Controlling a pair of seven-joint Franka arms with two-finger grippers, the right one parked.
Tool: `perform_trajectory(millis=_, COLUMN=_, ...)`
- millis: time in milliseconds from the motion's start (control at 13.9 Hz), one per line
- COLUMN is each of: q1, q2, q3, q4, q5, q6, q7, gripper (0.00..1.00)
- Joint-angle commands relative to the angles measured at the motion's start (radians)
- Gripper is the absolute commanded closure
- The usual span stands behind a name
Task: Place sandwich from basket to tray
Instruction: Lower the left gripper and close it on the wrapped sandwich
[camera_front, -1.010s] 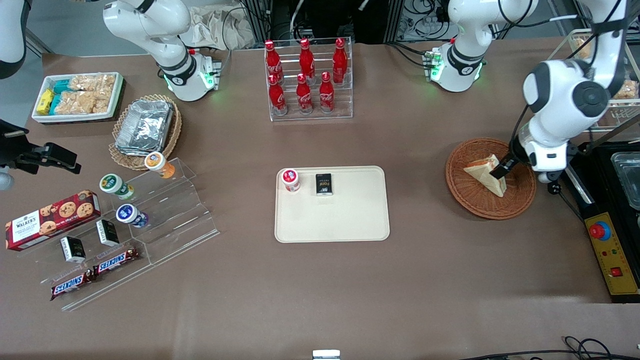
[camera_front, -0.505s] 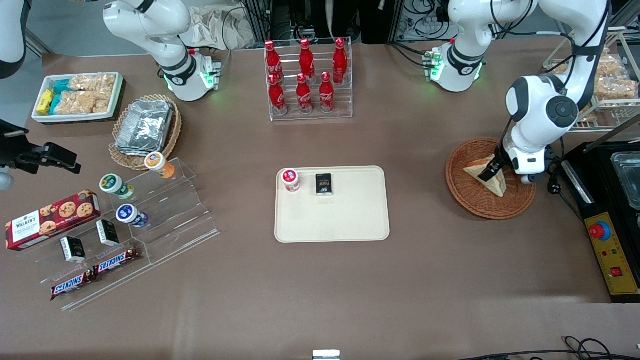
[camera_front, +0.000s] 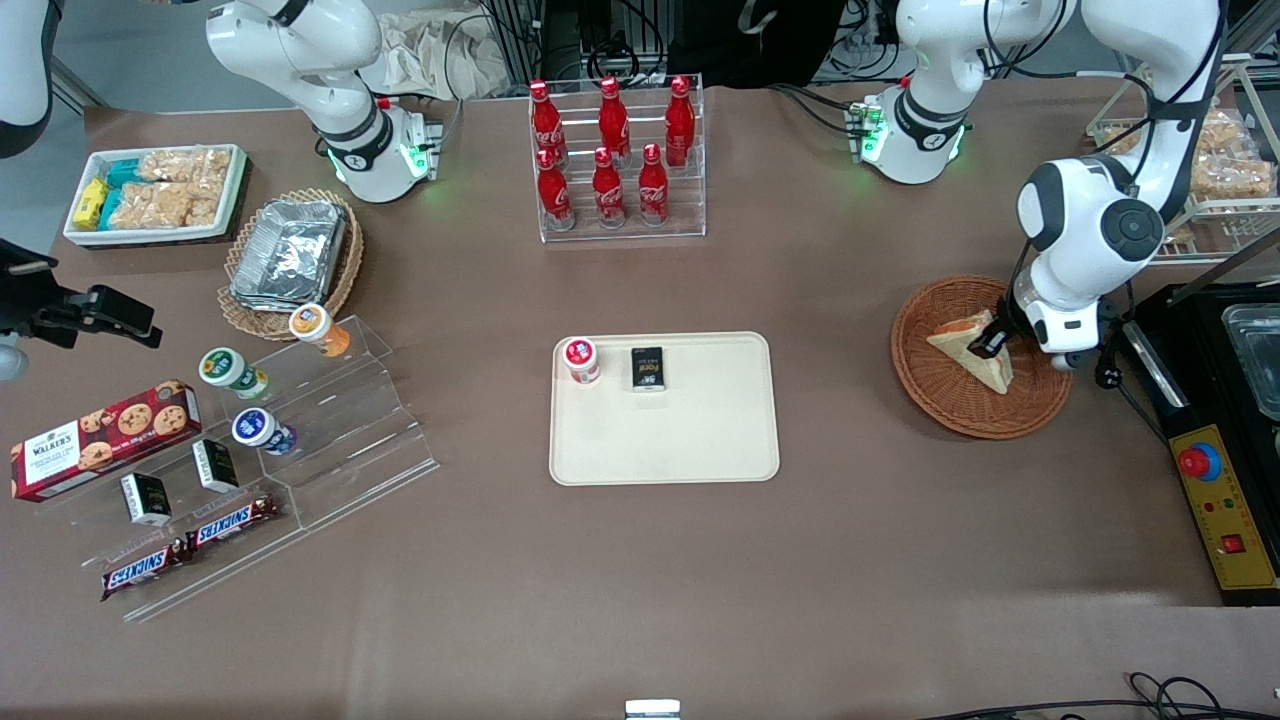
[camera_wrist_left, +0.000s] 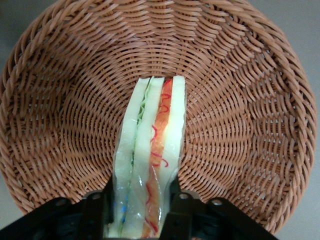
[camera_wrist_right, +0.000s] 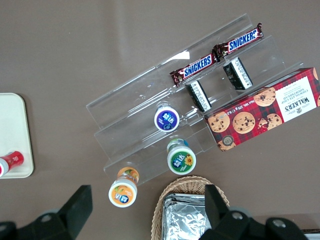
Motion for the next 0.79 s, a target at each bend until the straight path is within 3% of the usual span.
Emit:
perform_trajectory(millis=0, q1=0.002, q2=-0.006, q3=-0.005, q4=-0.010, q5=0.011, q6=0.040, q7=-0.044, gripper=1.00)
perform_trajectory(millis=144, q1=-0.012, q2=-0.035, q3=-0.020, q4=0.019, q5=0.017, q6=-0.009, q7=-0.057, gripper=1.00)
perform_trajectory(millis=289, q1=-0.012, q2=-0.075, q3=-0.043, q4=0.103, q5=0.025, q6=-0.165, q7=-0.014, gripper=1.00)
perform_trajectory(millis=722, q1=-0.013, q2=-0.046, q3=-0.123, q4=0.558, q5=0.025, q6=-0.696, q7=0.109, gripper=1.00)
